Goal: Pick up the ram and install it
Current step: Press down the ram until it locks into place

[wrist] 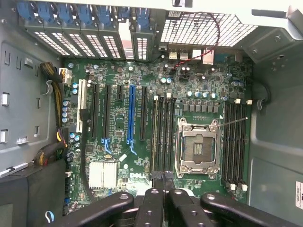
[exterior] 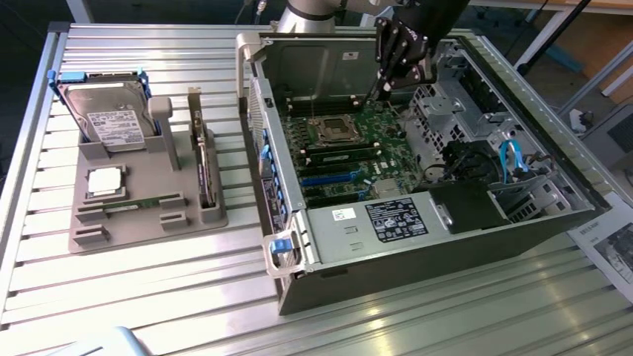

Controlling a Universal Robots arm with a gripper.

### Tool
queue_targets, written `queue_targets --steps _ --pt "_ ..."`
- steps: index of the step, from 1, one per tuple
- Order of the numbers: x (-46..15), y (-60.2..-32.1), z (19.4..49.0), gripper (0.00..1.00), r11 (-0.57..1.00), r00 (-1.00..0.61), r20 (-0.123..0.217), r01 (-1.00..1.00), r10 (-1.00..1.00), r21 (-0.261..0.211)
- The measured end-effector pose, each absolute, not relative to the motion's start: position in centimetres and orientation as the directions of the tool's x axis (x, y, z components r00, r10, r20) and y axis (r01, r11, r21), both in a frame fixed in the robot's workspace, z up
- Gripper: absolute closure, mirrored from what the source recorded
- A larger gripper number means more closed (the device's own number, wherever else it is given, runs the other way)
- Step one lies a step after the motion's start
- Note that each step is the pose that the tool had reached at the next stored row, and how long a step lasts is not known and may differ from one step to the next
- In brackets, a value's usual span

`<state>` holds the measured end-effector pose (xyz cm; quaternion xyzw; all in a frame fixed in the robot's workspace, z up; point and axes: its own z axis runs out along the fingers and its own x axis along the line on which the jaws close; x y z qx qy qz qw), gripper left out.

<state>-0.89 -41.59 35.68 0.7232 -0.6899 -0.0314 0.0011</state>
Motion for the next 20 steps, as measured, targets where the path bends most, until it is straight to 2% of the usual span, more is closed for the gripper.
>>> queue_targets --steps 9,20 --pt "-0.89 -41.59 35.67 0.90 -0.043 0.041 -0.044 -0.998 -0.998 0.045" --pt "-0.89 -41.59 35.63 0.90 0.183 -0.185 -0.044 -0.982 -0.982 0.045"
